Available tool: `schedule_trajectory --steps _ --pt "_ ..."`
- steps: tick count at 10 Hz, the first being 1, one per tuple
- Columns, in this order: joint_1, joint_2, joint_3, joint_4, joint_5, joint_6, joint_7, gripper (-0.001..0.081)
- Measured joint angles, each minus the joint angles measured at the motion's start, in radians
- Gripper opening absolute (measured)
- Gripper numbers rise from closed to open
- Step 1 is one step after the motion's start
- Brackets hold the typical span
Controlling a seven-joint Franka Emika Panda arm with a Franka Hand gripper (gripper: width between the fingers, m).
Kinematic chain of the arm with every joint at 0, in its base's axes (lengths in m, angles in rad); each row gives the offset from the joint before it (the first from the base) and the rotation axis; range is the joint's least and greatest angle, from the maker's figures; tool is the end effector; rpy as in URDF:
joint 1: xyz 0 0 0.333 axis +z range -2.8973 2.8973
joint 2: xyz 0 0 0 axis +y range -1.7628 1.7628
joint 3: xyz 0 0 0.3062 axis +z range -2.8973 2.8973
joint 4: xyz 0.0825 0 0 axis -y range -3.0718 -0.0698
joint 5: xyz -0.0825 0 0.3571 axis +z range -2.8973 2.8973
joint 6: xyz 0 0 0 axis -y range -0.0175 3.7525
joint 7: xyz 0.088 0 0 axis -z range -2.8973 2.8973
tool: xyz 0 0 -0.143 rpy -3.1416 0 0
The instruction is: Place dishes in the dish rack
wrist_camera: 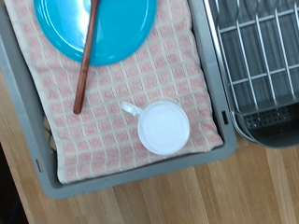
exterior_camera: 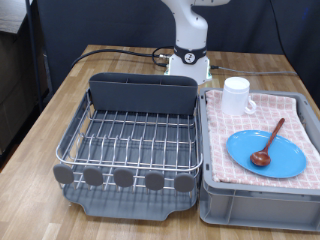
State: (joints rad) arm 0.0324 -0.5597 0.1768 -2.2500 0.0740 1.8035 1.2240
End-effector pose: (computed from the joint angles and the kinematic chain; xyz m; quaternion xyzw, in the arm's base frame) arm 0.3654 0.0962 0.5394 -0.8642 0.5003 -0.0473 0.0266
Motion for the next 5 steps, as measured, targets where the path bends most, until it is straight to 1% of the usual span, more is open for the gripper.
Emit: schedule_trajectory --steps 2,5 --pt "0.0 0.023 0.024 0.003 0.0 0.041 0.042 0.0803" --pt "0.0 0.076 0.056 0.031 -0.001 0.045 0.095 0.0803"
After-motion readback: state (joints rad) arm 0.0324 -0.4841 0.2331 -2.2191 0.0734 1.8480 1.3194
